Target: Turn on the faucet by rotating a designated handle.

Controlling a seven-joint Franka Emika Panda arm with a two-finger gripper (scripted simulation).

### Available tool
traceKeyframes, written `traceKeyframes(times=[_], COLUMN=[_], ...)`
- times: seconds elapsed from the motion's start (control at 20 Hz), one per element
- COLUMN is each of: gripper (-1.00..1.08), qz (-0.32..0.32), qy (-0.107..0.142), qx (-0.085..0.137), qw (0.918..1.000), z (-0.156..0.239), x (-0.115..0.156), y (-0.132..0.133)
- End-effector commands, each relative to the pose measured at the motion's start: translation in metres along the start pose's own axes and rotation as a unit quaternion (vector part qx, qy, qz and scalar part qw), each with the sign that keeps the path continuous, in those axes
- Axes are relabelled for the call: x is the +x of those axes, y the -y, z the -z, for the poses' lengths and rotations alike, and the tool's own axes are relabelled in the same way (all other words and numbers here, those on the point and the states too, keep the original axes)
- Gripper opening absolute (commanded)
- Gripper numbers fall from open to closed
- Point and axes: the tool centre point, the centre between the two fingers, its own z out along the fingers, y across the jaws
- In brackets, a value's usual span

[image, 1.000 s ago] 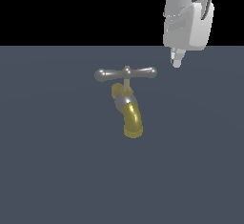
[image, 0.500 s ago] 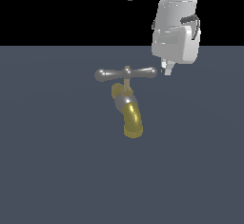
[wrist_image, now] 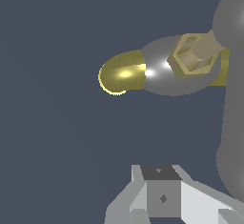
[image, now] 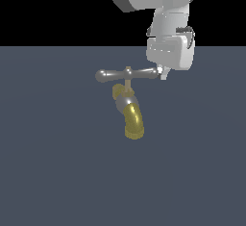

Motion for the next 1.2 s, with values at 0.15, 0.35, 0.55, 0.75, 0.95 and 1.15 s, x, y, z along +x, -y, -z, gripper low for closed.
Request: traceKeyframes(times=[0.15, 0.35, 0.55, 0.75, 0.95, 1.15], gripper=[-1.0, -1.0, -1.0, -1.0, -1.0, -1.0], qz=[0.008, 0.008, 0.008, 0.008, 0.008, 0.008], qy=[0.0, 0.0, 0.0, 0.0, 0.0, 0.0], qx=[0.0, 0.0, 0.0, 0.0, 0.0, 0.0], qw=[1.0, 1.0, 1.0, 1.0, 1.0, 1.0], z=[-0.002, -0.002, -0.002, -0.002, -0.002, -0.002], x=[0.001, 0.001, 0.0, -0.002, -0.003, -0.004], y=[-0.003, -0.003, -0.015, -0.027, -0.038, -0.05])
